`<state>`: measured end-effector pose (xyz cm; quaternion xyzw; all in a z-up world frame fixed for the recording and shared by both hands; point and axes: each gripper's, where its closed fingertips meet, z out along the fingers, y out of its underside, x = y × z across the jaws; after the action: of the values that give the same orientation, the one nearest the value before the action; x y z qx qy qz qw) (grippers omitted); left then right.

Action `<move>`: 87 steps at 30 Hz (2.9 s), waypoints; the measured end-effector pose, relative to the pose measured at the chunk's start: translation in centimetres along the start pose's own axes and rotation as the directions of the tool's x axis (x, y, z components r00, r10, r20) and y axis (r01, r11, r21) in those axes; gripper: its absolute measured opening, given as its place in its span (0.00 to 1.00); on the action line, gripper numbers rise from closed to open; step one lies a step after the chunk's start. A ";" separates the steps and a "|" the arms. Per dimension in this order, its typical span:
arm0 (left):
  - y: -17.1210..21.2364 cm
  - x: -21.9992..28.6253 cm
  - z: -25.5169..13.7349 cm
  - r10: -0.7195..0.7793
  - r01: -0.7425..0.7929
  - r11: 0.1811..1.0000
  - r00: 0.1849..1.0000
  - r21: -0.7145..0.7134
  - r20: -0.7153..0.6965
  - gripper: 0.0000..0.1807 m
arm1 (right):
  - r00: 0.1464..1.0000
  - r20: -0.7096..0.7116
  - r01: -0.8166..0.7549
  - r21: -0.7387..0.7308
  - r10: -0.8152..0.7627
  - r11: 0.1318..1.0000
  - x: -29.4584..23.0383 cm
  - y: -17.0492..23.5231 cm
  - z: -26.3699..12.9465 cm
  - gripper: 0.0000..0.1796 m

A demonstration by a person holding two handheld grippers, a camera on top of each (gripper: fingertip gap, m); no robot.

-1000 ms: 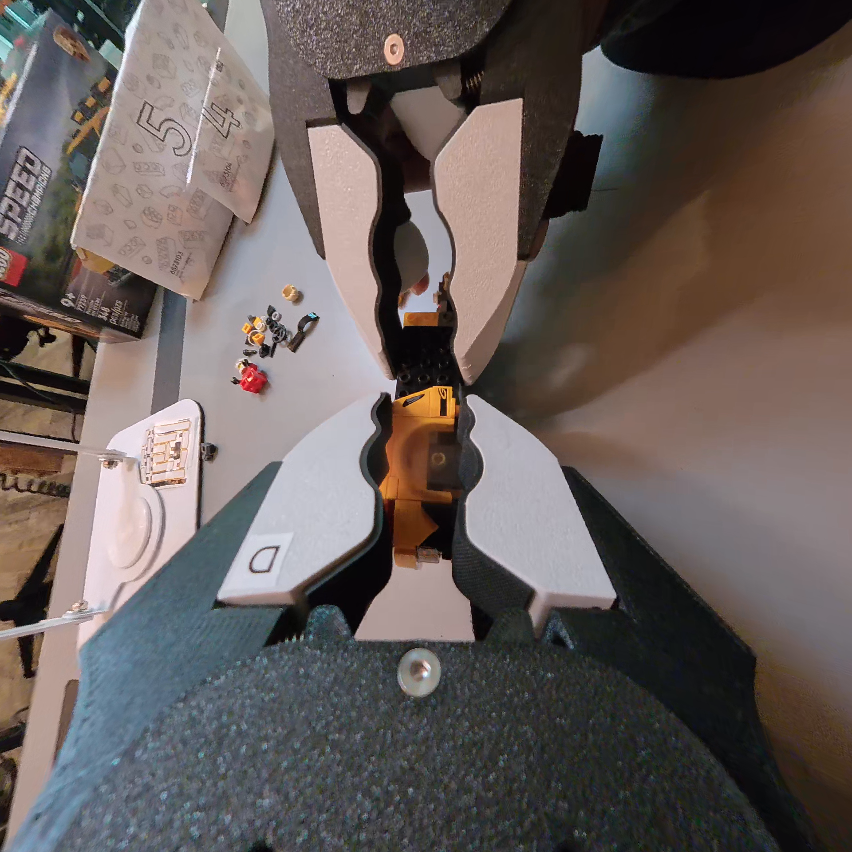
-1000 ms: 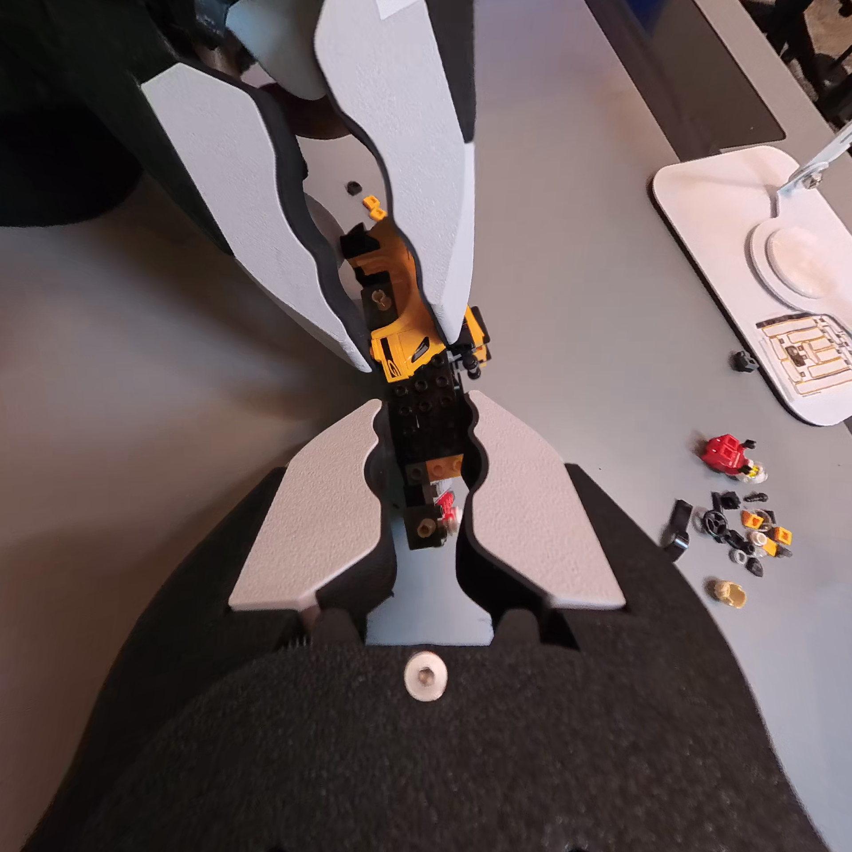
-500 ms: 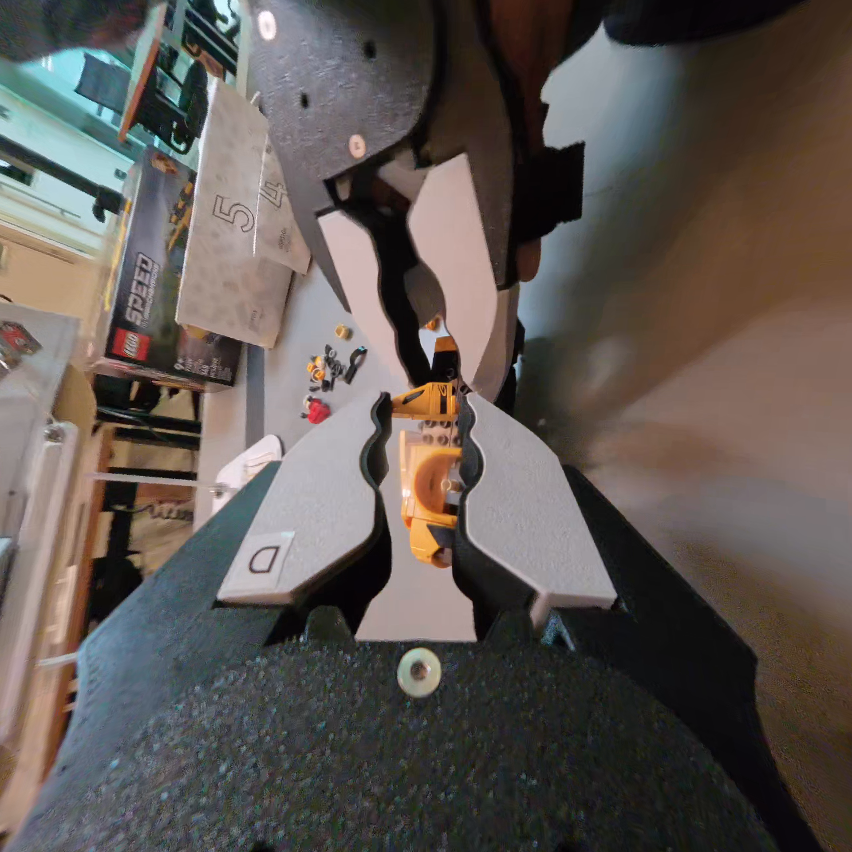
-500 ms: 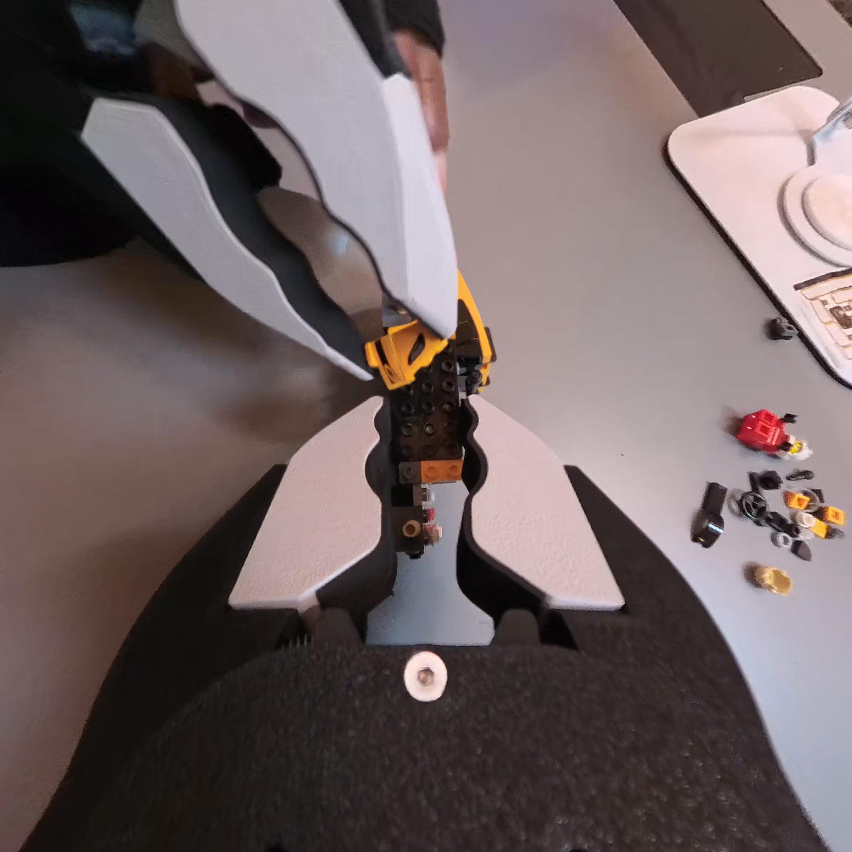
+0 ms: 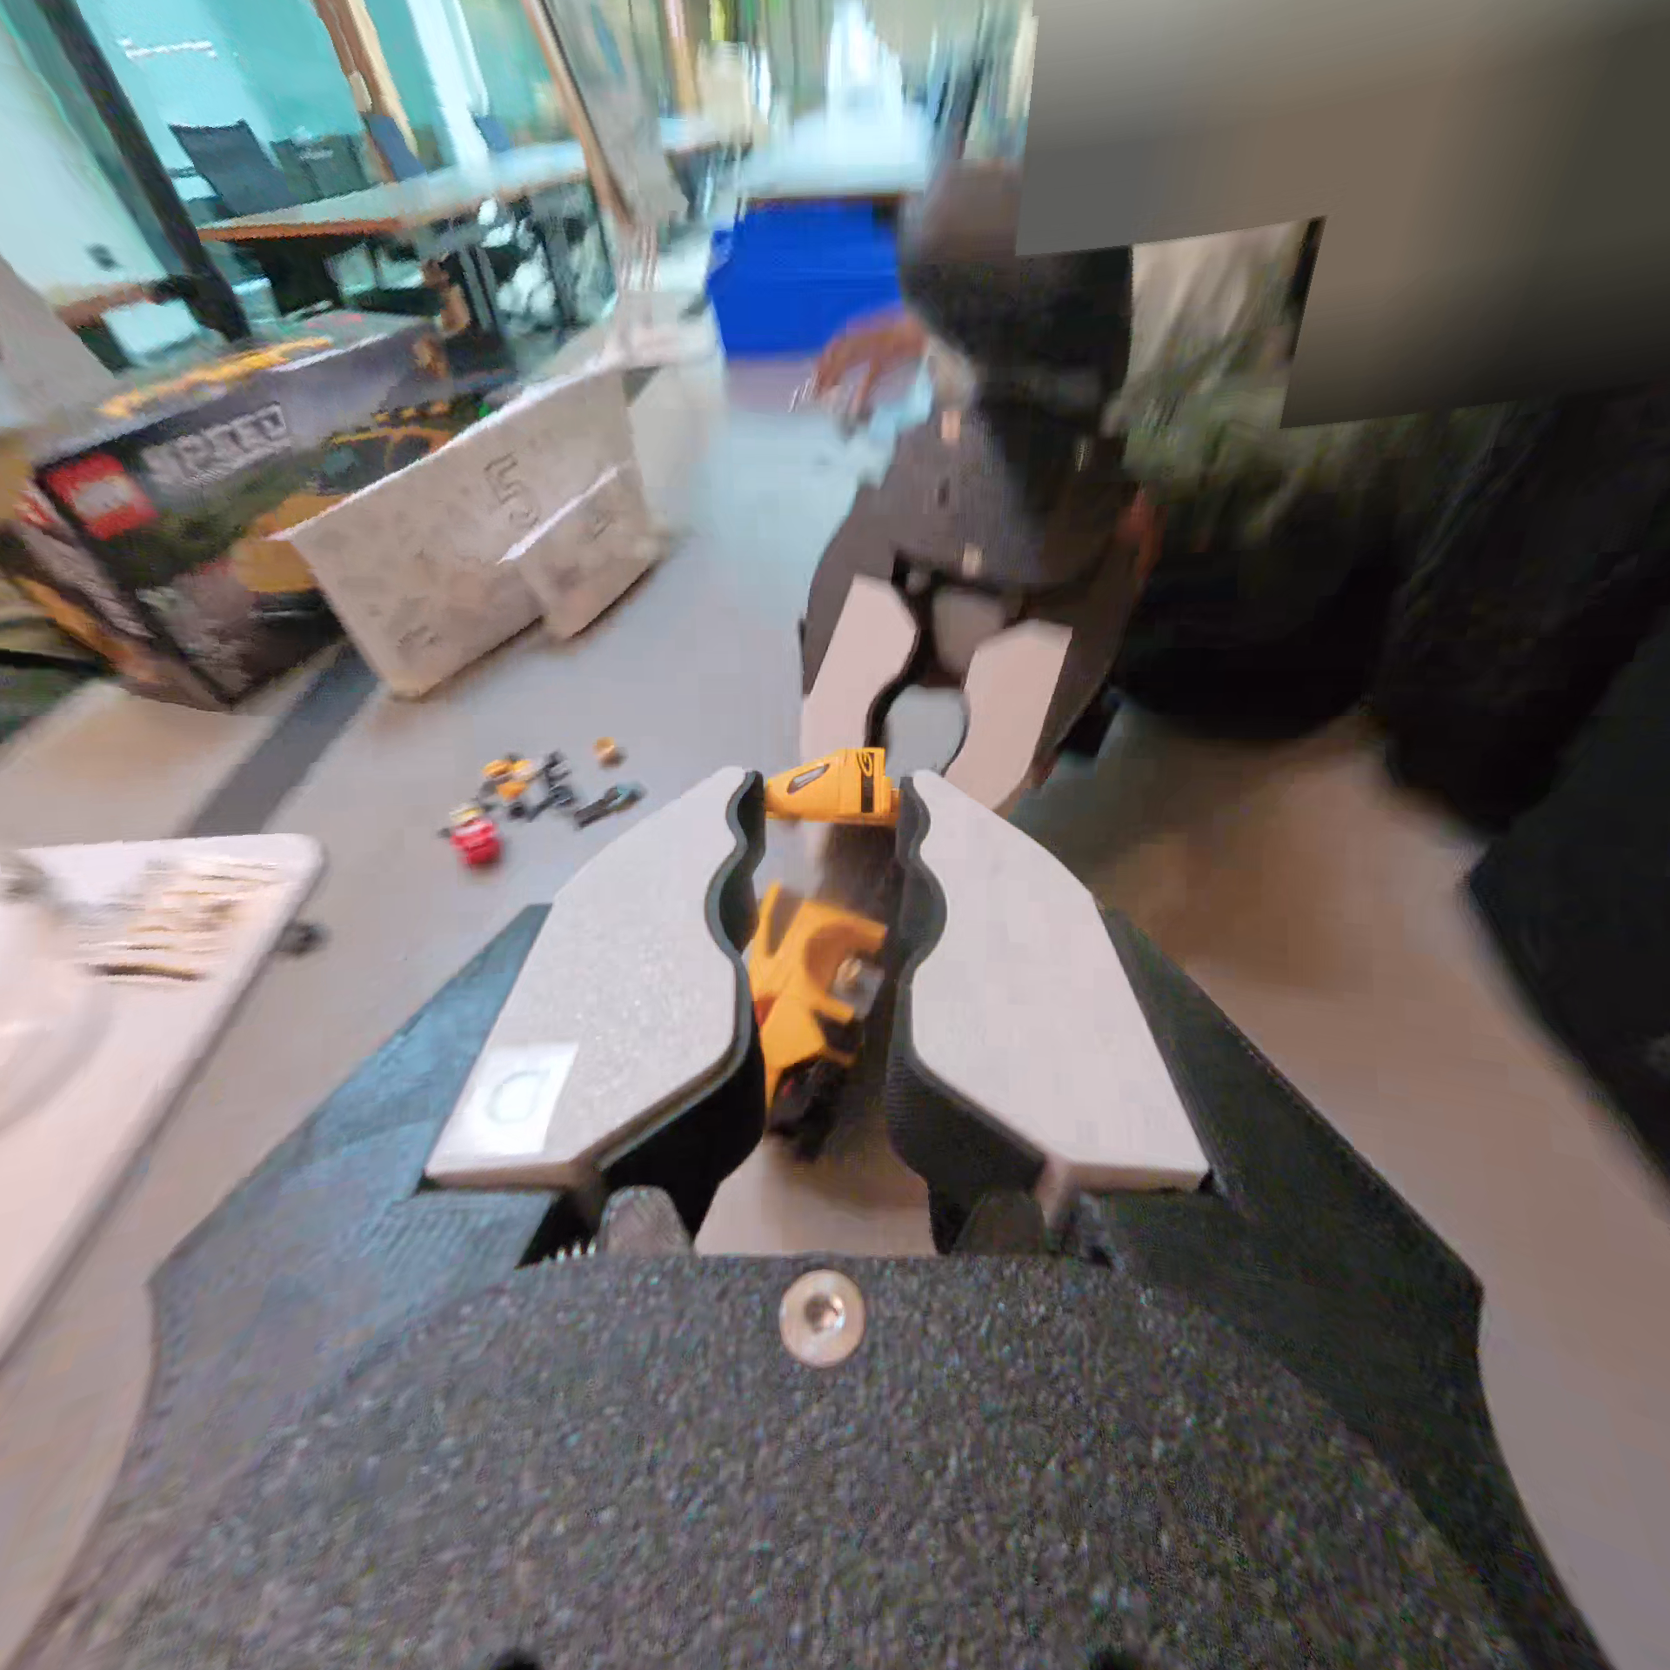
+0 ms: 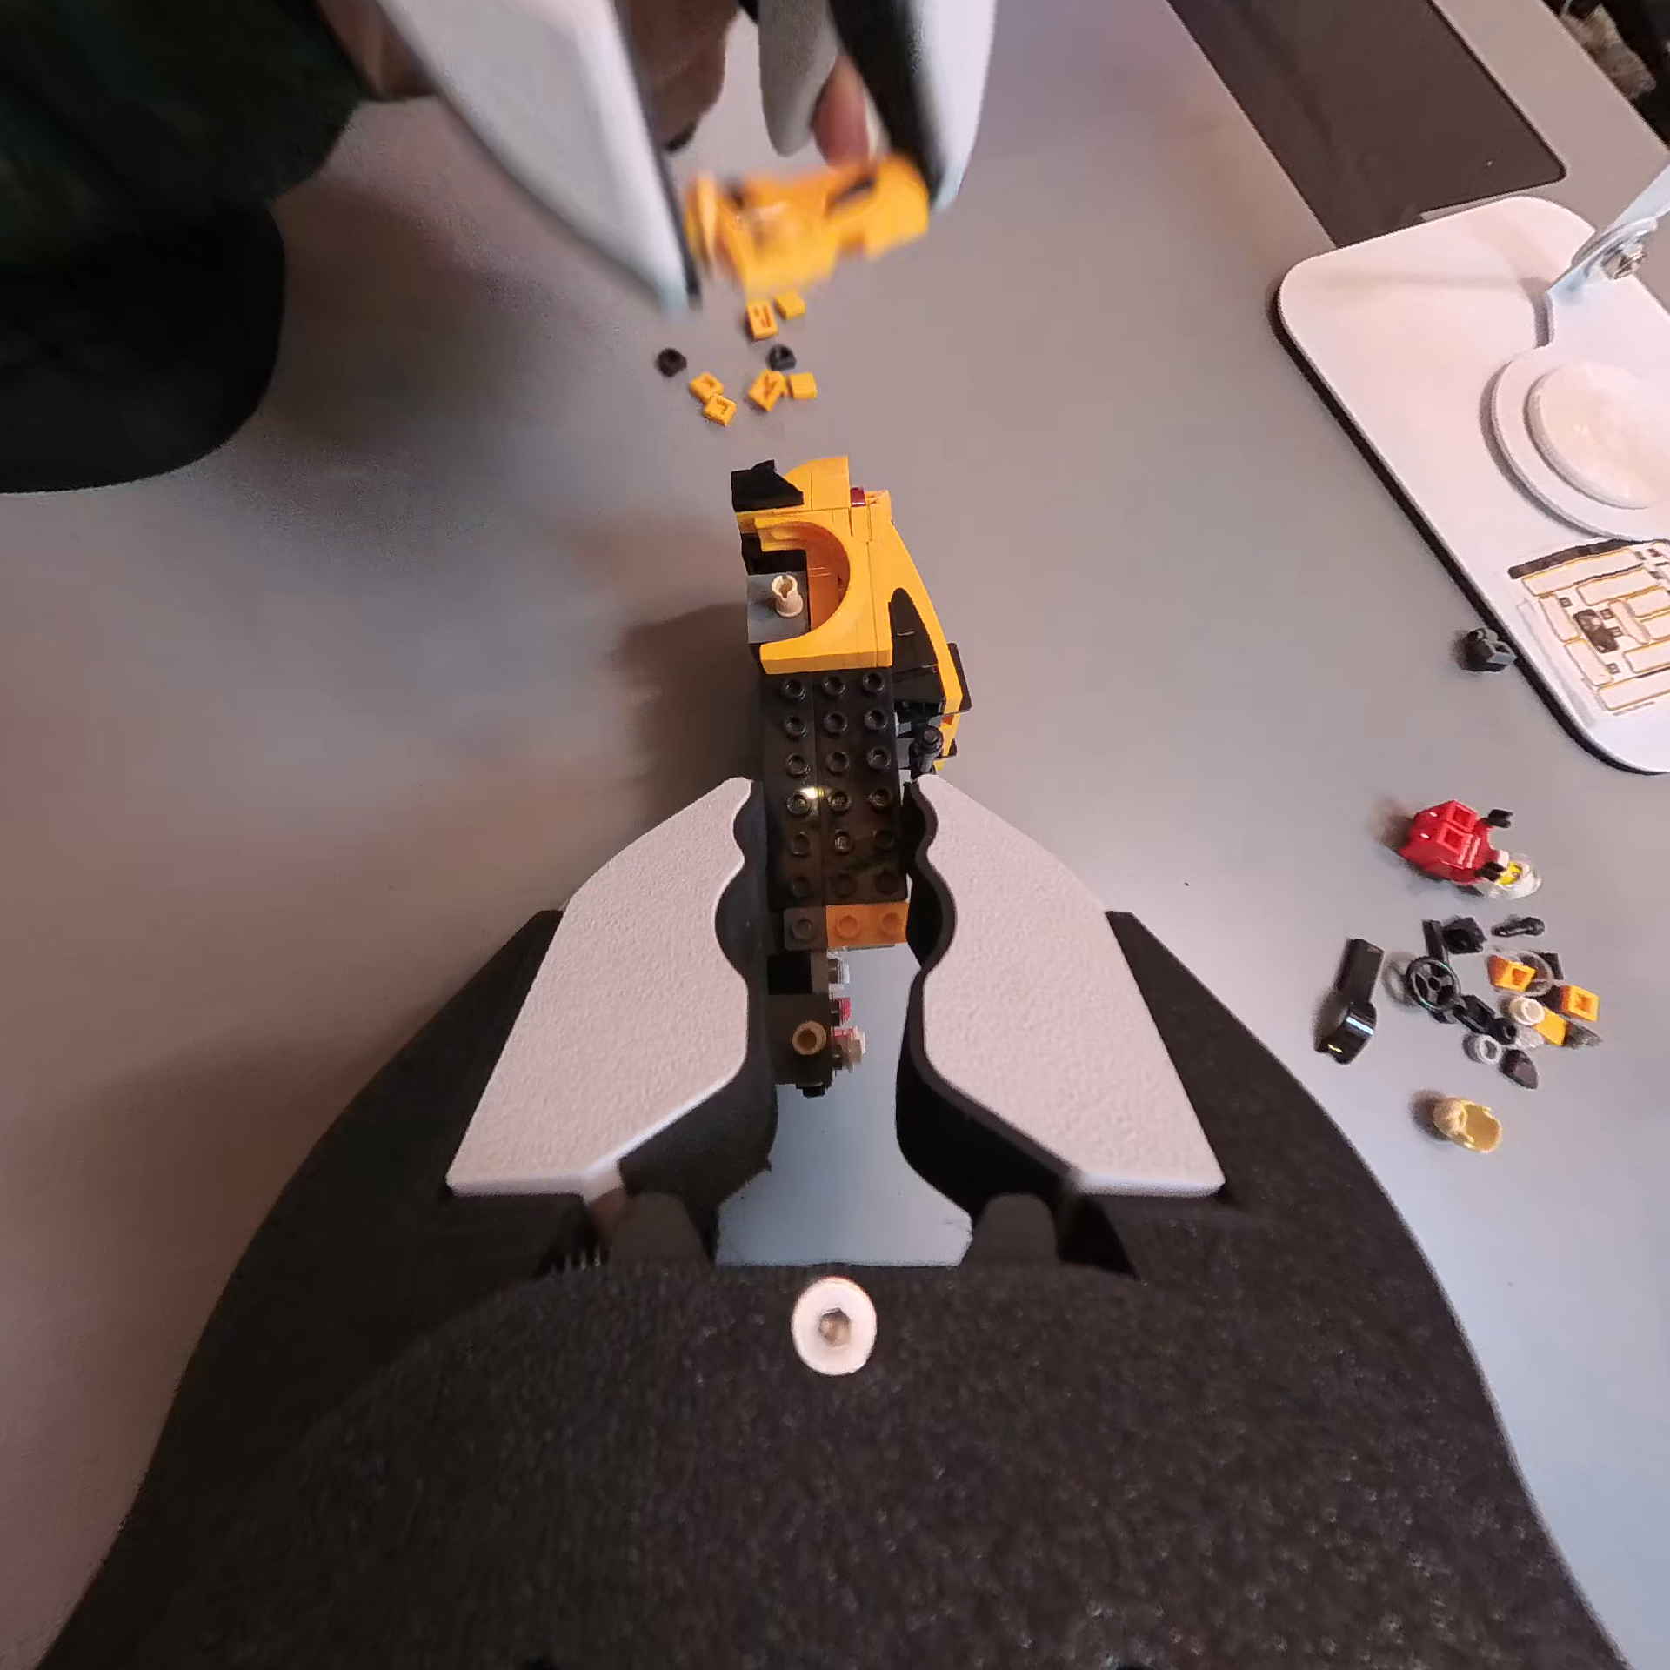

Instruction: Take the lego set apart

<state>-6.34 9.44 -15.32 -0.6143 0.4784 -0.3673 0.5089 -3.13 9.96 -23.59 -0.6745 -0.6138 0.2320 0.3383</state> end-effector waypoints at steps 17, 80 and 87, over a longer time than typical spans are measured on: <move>-5.7 -3.9 -4.9 -0.552 0.824 0.414 0.565 0.386 -0.613 0.16 | 1.000 -0.007 -0.024 0.012 0.024 1.000 0.4 0.1 -0.1 0.15; 7.8 -1.4 3.4 0.309 -0.213 0.848 0.942 -0.485 0.127 0.24 | 0.956 -0.142 0.279 0.160 -0.258 0.947 0.5 -1.9 -2.0 0.16; 7.7 -2.6 2.7 0.065 -0.013 0.948 0.986 -0.317 0.153 0.24 | 0.994 -0.012 0.111 0.229 -0.111 0.967 3.0 0.0 -4.4 0.40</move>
<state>-6.18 12.47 -23.28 -0.7056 0.5002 -0.2250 0.4487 0.46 12.12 -20.40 -0.5955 -0.6197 0.2824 0.4261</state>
